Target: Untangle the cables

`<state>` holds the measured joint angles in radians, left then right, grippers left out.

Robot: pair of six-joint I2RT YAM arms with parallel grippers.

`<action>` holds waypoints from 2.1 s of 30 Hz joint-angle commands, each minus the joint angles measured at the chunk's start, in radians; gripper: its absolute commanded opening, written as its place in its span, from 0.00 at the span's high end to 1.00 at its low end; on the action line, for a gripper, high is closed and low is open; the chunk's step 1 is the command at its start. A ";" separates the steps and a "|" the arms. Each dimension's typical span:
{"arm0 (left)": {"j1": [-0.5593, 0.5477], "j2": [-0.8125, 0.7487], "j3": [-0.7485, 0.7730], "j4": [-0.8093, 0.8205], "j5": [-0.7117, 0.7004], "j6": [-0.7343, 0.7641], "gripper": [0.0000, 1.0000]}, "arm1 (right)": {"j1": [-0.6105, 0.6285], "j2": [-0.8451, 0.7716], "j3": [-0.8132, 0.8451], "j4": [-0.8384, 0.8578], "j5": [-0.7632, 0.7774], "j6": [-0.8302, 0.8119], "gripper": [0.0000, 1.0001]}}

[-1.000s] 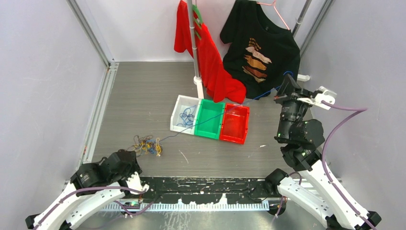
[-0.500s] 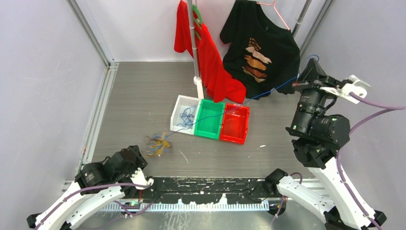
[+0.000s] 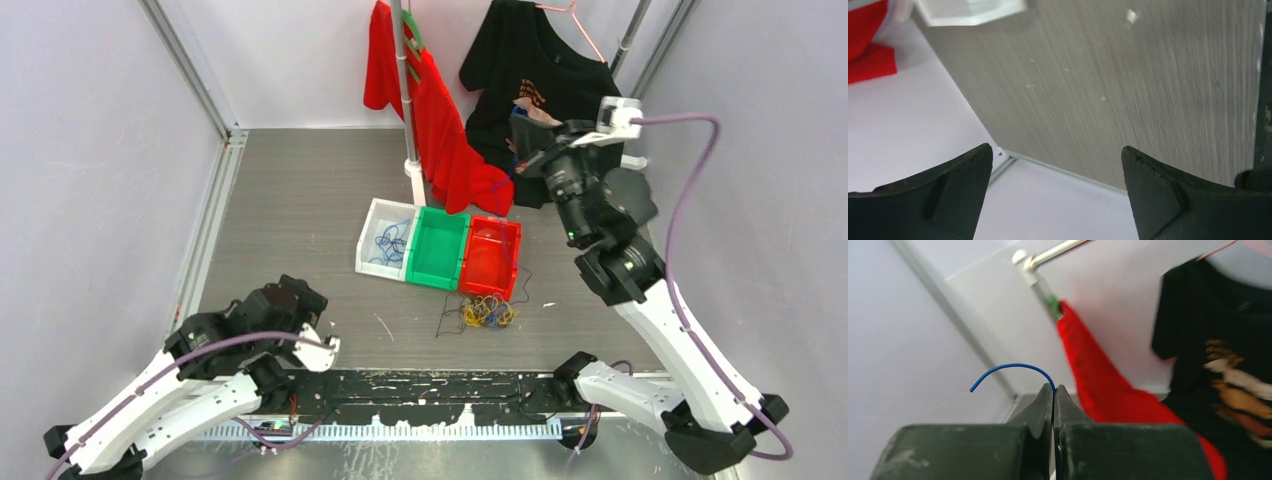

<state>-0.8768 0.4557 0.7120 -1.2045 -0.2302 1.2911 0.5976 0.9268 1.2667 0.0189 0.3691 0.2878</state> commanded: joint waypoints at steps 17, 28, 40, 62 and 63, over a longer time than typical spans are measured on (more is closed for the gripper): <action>0.034 0.485 0.603 0.744 0.377 -1.295 0.00 | 0.087 0.324 0.310 0.468 -0.516 0.696 0.99; 0.200 0.631 0.598 0.974 0.932 -1.626 0.00 | 0.181 0.472 0.555 0.431 -0.515 0.639 0.99; 0.202 0.593 0.526 1.040 0.928 -1.567 0.01 | 0.243 0.620 0.742 0.391 -0.535 0.619 0.99; 0.222 0.426 0.550 0.808 0.752 -1.208 1.00 | 0.135 0.279 0.054 0.304 -0.547 0.396 0.87; 0.223 0.422 0.563 0.799 0.753 -1.190 1.00 | 0.134 0.261 0.012 0.303 -0.571 0.382 0.78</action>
<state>-0.6605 0.9028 1.1889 -0.3828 0.5613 -0.0151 0.7433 1.2659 1.4101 0.2806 -0.1440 0.7303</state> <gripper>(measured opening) 0.010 0.101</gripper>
